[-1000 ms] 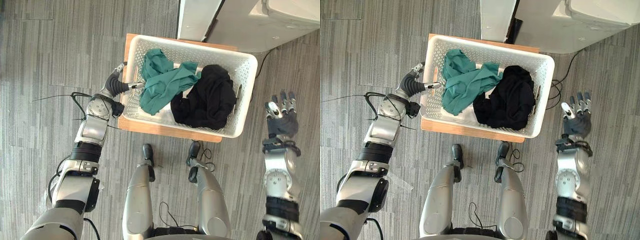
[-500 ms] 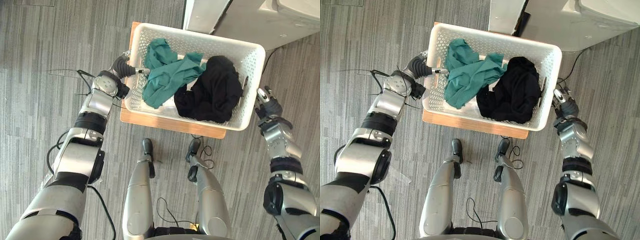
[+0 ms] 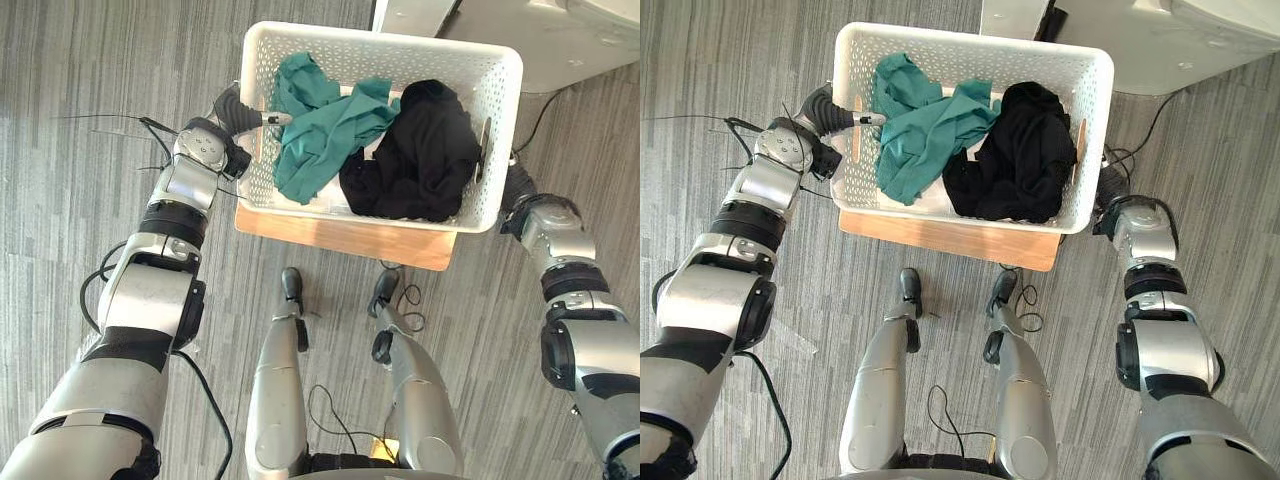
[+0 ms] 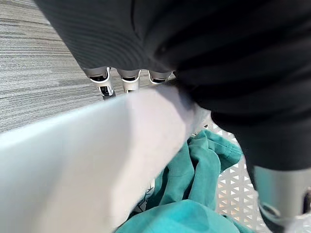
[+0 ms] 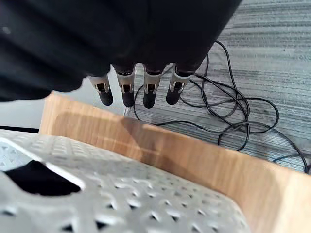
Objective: Pick up the laundry basket with both hands and put the clothes into the washing machine.
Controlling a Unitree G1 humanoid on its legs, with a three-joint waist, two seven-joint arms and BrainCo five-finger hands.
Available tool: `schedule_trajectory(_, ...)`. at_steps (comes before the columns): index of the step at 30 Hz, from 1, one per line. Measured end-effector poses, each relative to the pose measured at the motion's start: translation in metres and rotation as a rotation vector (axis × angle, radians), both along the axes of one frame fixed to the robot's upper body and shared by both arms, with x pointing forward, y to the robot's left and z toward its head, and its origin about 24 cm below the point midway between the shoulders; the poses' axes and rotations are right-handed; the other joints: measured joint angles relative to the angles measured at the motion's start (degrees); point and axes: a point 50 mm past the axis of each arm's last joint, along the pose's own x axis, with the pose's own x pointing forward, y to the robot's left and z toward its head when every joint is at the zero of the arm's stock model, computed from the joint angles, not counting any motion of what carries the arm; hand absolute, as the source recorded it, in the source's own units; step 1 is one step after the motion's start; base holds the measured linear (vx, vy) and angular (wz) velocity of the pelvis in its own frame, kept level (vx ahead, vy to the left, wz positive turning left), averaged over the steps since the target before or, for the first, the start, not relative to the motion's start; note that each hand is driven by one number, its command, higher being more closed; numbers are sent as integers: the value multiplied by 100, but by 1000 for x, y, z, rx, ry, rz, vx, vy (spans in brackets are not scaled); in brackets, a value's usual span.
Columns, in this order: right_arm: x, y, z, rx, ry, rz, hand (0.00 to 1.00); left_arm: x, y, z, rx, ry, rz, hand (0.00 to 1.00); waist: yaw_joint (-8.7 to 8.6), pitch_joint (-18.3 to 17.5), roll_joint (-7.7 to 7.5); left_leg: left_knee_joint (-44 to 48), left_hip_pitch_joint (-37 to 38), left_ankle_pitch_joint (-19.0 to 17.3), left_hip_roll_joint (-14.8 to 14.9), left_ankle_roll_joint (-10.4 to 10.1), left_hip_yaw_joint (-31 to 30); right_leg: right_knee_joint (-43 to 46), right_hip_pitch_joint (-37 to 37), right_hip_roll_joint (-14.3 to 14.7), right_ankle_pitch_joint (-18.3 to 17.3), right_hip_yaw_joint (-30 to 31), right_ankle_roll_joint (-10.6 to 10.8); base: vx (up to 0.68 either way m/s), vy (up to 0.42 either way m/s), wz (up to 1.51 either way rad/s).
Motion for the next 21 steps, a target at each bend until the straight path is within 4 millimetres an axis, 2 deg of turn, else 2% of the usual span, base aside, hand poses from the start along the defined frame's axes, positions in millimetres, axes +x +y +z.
schedule_trajectory(4,-4,-21,20,-30,-32,-52,0,0,1,1,-9,-3,-1,0,2,6,-12,21,-1,-1,22,0,-3,-13,8,19,36,7,53,4,-4,-1)
schedule_trajectory(6,-9,-42,29,-40,-21,-112,0,0,2,3,-33,-10,-2,0,-1,25,-46,96,-16,-9,39,2,-9,-19,34,32,44,15,61,0,0,0)
schedule_trajectory(9,-18,-63,31,-86,27,-169,0,0,2,17,-59,-43,-5,0,16,48,-91,262,-62,-66,122,34,-23,-20,59,90,93,33,135,-12,-16,-7)
schedule_trajectory(12,-23,-75,35,-138,69,-192,0,-1,4,26,-92,-67,0,0,14,47,-96,474,-119,-153,179,85,0,-20,68,136,125,95,92,-31,-11,-12)
schedule_trajectory(17,-26,-80,40,-160,81,-197,0,-1,11,26,-133,-62,17,0,8,44,-101,678,-139,-248,270,123,80,-150,130,209,198,184,114,-37,-15,-15)
schedule_trajectory(21,-18,-69,61,-1,-45,-161,0,-1,16,26,-187,-68,25,0,20,43,-110,708,-179,-247,330,123,162,-319,120,277,362,217,69,-5,-36,-12)
